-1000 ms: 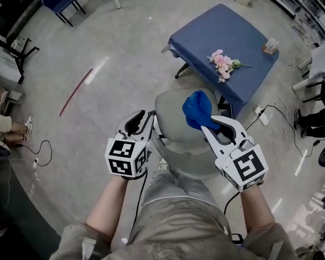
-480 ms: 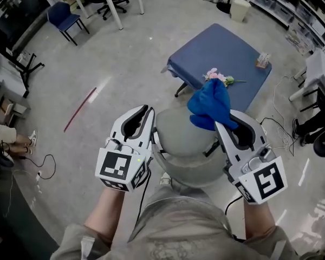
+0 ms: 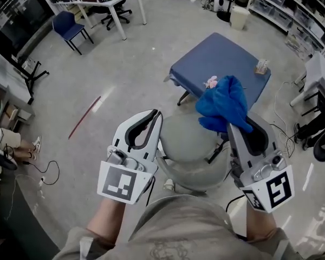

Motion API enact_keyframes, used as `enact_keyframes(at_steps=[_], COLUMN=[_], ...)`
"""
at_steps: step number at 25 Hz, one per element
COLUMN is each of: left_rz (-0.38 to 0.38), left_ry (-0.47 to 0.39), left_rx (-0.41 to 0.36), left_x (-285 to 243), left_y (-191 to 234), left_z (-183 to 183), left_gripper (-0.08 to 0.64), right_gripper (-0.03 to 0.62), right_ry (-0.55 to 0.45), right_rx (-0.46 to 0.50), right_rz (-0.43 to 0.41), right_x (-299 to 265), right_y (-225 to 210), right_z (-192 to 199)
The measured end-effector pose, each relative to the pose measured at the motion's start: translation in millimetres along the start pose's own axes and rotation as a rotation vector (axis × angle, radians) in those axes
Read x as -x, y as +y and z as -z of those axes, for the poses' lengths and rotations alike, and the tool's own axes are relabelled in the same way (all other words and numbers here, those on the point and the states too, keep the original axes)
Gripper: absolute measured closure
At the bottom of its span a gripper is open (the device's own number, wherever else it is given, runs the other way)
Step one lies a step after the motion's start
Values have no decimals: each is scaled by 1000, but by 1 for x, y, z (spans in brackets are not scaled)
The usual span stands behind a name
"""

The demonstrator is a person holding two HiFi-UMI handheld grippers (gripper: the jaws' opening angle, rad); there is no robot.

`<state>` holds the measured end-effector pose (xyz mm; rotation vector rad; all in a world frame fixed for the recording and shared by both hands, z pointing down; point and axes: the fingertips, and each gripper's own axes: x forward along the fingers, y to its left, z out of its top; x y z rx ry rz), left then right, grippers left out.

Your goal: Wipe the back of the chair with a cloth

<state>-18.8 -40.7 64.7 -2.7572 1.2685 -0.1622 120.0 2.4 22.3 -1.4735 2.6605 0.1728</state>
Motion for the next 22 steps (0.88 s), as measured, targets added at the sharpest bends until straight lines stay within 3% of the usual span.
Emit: enact_keyframes(at_steps=[5, 11, 16, 22], left_rz=[-15, -39, -34, -2], left_ry=[-19, 24, 72, 89], left_rx=[-22, 5, 35, 28], left_x=[7, 19, 26, 30], left_y=[-7, -4, -9, -12], left_z=[-5, 10, 28, 35], left_gripper=[531, 534, 534, 534], right_gripper=[520, 520, 520, 520], right_ry=[-5, 72, 160, 188], right_rx=[-20, -20, -11, -14], right_rz=[3, 9, 3, -19], right_x=[16, 31, 35, 28], right_y=[4, 8, 12, 26], right_z=[0, 18, 46, 56])
